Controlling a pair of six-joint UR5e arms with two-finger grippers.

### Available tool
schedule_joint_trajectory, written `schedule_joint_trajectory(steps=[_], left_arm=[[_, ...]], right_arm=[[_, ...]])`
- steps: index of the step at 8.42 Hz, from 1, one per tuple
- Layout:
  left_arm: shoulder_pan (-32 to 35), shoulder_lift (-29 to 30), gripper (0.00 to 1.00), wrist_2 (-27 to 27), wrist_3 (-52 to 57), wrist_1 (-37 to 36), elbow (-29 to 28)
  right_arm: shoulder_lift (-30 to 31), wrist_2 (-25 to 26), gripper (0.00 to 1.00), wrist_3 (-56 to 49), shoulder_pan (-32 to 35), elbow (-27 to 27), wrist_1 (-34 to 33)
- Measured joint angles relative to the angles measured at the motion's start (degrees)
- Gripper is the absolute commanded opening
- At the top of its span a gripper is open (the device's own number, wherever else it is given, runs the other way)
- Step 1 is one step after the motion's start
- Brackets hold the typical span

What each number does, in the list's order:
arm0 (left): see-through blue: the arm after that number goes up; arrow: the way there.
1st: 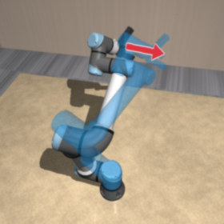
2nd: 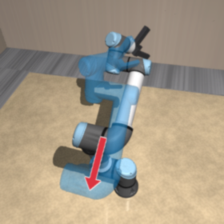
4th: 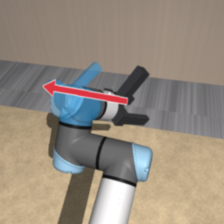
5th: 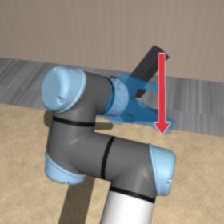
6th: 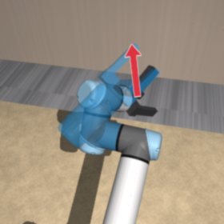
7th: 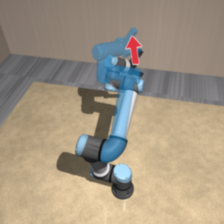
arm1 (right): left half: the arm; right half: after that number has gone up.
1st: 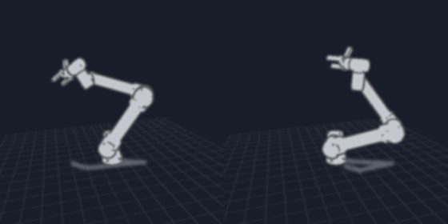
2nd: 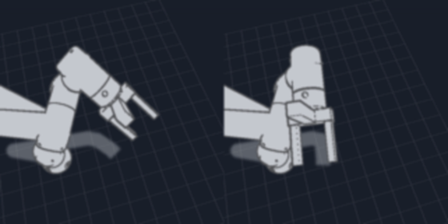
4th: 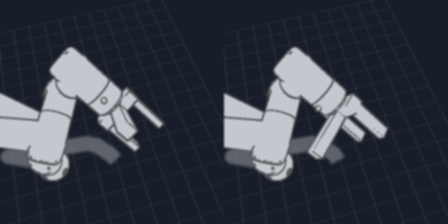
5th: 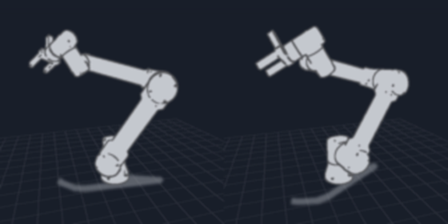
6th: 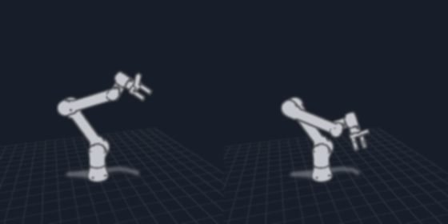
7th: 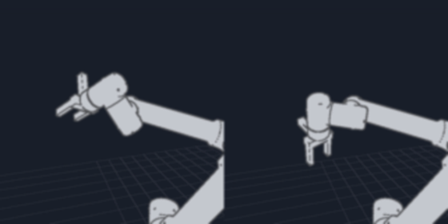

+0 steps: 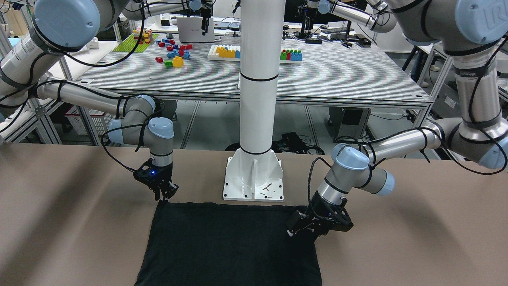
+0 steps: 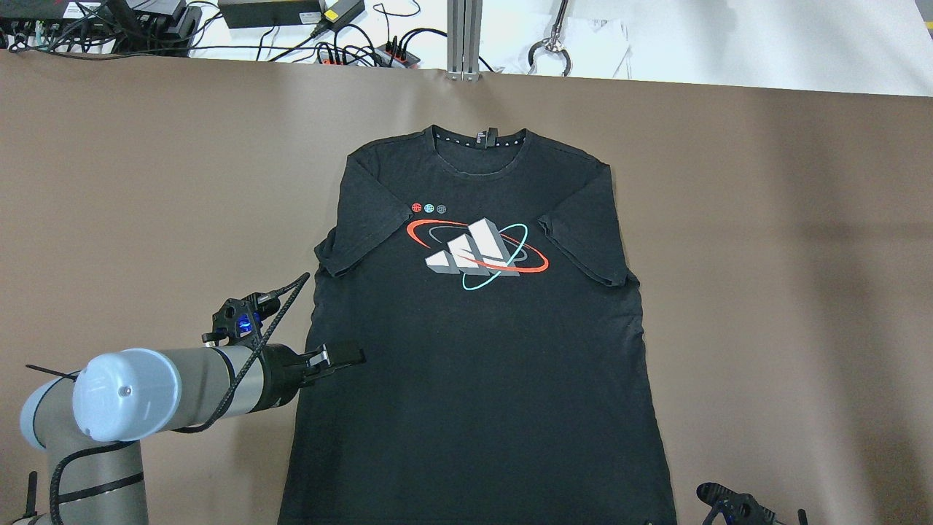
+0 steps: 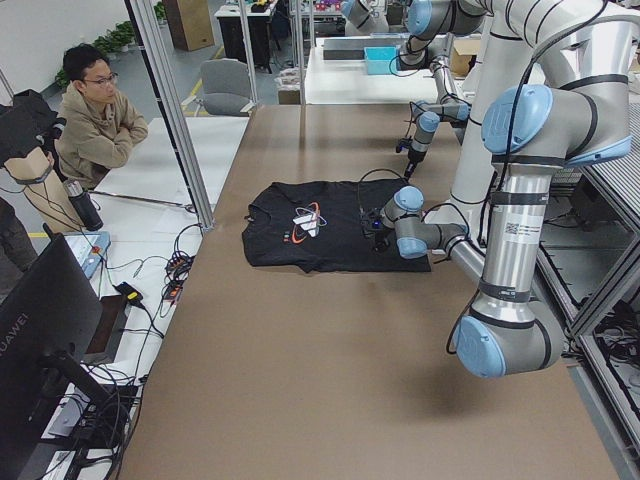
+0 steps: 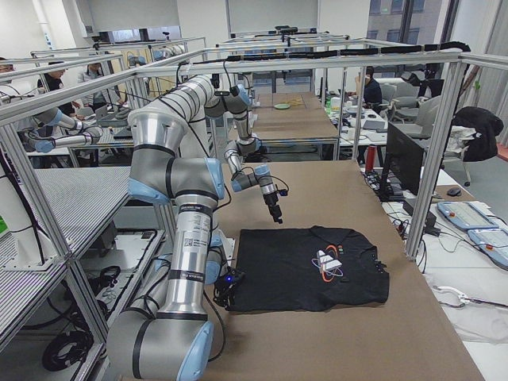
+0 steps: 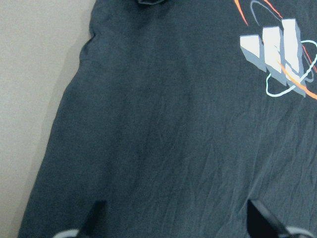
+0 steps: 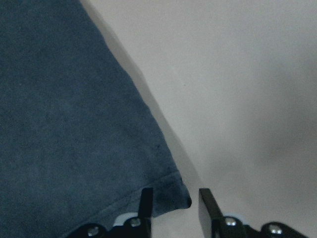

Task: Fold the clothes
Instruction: 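Move both grippers down to the hem corners nearest the robot, then grasp the hem corners with both grippers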

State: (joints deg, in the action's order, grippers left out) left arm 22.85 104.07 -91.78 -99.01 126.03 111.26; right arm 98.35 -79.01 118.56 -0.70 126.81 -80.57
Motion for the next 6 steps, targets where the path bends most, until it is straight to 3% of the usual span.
schedule_joint_trajectory(steps=[2,6], left_arm=[[0.1,0.2,1.00,0.0,0.0,0.0,0.1],[0.1,0.0,1.00,0.0,-0.2,0.0,0.2]], right_arm=[[-0.1,0.0,0.00,0.0,-0.1,0.0,0.0],[-0.2,-0.1,0.00,-0.1,-0.1,0.2,0.0]])
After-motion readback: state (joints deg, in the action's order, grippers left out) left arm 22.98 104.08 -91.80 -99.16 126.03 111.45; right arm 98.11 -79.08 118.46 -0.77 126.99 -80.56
